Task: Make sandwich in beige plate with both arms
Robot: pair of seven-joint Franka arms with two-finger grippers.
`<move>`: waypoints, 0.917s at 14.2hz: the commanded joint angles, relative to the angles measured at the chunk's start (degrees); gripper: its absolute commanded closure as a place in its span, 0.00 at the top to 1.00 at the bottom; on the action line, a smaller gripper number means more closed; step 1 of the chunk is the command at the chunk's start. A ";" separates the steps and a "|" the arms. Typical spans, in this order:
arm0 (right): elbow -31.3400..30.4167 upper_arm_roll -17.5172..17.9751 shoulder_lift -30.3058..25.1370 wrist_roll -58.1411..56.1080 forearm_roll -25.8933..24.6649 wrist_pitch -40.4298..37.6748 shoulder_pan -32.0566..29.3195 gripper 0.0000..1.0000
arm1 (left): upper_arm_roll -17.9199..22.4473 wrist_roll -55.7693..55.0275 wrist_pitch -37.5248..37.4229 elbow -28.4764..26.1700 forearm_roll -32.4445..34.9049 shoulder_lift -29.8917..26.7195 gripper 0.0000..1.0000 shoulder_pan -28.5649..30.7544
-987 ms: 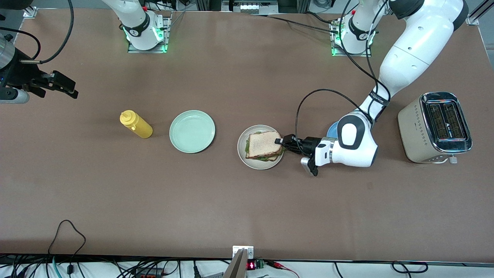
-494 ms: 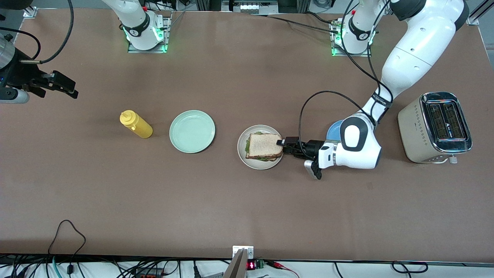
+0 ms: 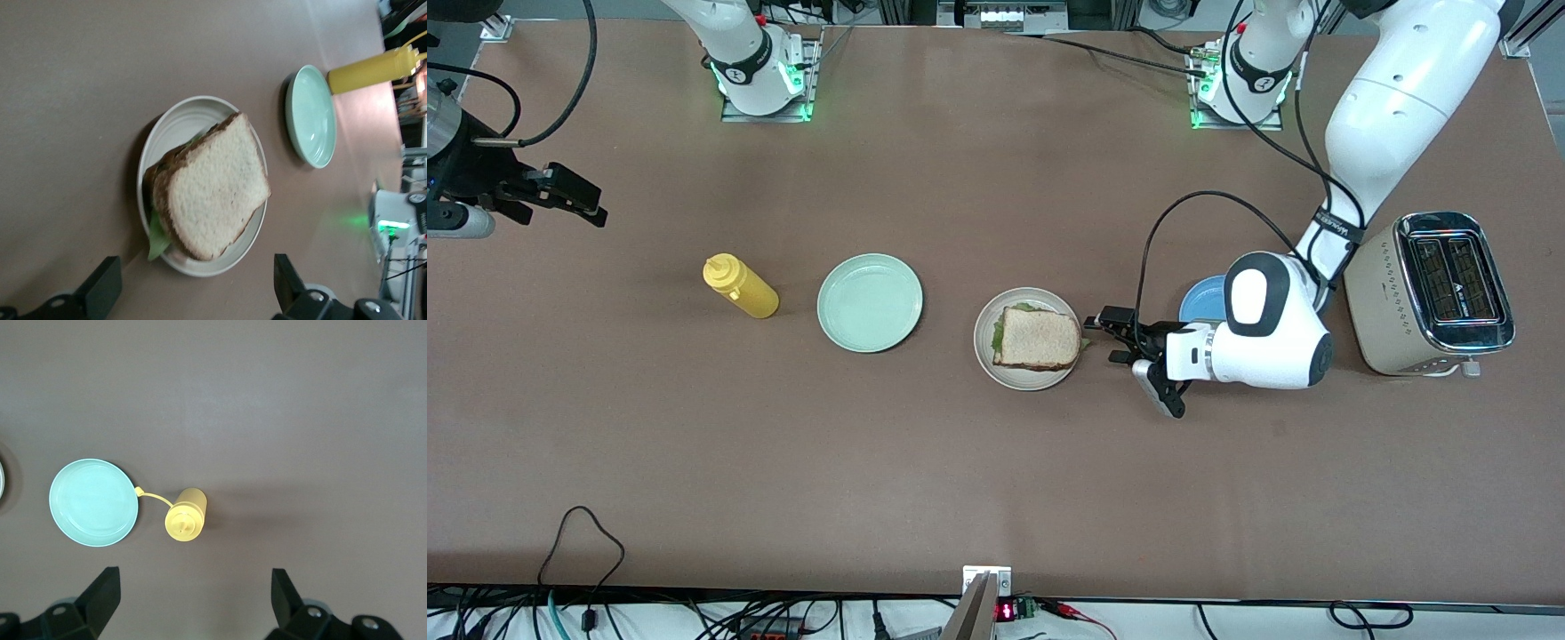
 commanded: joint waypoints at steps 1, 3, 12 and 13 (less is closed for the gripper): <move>0.46 0.32 -0.38 -0.32 0.99 -0.88 -0.72 1.00 | 0.41 -6.32 -4.18 -0.62 8.45 -4.85 1.00 -0.01; 0.46 0.32 -0.38 -0.41 0.99 -0.88 -0.72 1.00 | 0.58 -10.28 -9.35 1.48 14.61 -6.52 1.00 0.25; 0.55 0.41 -0.38 -0.41 0.90 -0.97 -0.63 1.00 | 0.58 -26.71 -31.68 10.45 36.51 -15.91 1.00 2.88; 0.55 0.41 -0.38 -0.50 0.81 -0.97 -0.63 1.00 | 0.58 -28.21 -33.70 10.72 37.22 -17.50 1.00 3.41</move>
